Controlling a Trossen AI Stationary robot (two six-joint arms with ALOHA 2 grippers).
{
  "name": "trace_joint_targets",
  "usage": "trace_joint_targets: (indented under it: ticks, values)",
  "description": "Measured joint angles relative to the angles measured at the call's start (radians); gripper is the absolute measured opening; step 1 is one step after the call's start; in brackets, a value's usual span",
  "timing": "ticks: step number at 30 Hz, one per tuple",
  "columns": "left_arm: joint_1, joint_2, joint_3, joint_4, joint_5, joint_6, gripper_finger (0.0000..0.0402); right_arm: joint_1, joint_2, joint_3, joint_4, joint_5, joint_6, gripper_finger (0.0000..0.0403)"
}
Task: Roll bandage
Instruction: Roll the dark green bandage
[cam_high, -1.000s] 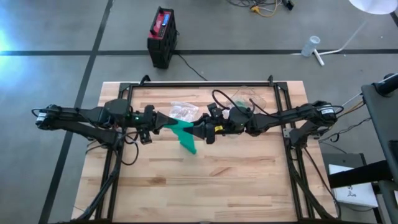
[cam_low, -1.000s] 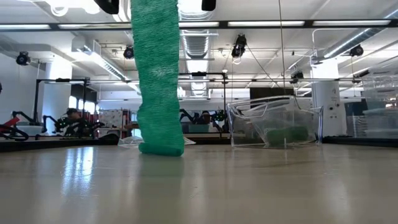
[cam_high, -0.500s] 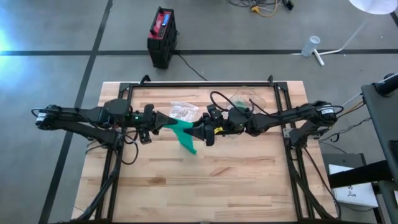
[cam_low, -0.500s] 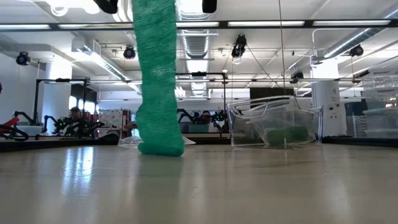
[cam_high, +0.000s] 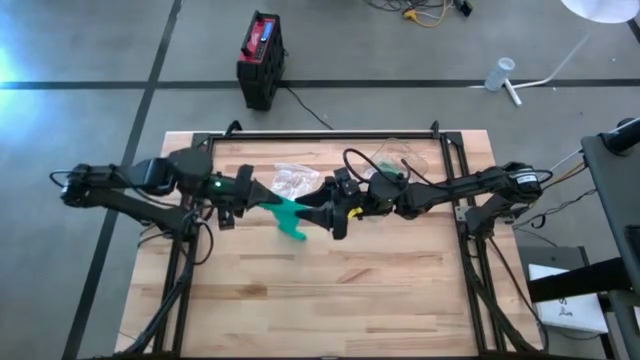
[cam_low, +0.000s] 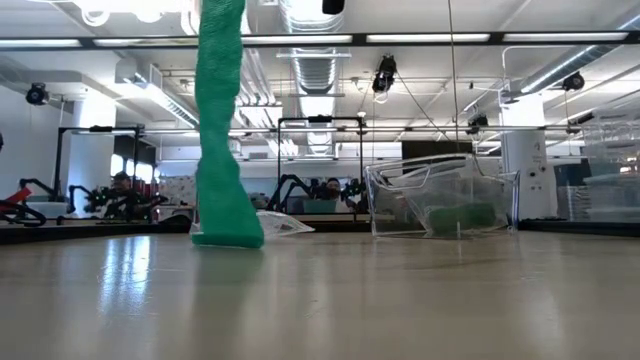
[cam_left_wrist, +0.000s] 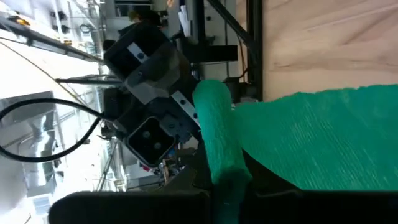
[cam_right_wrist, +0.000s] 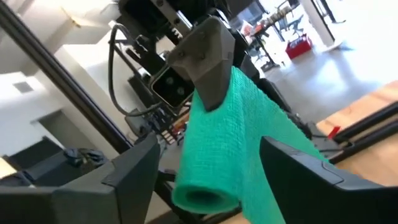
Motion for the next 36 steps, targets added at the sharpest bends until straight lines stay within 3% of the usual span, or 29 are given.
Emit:
trace_joint_targets:
  ticks: [7,13,31,36]
  values:
    - [0.0,0.066,0.101,-0.066,0.0,0.054,0.0005,0.0,0.0,0.0,0.038,-0.004,0.007,0.0292]
    - [0.0,0.121,0.175,-0.112,0.0,0.067,0.0006,0.002,0.0,0.0,0.041,-0.049,0.027,0.0287]
    - [0.0,0.118,0.185,-0.108,-0.012,0.101,0.0006,0.013,0.0,-0.001,0.079,-0.072,0.027,0.0248]
    - [0.0,0.113,0.188,-0.101,-0.016,0.094,0.0006,0.017,0.0,-0.001,0.069,-0.079,-0.103,0.0238]
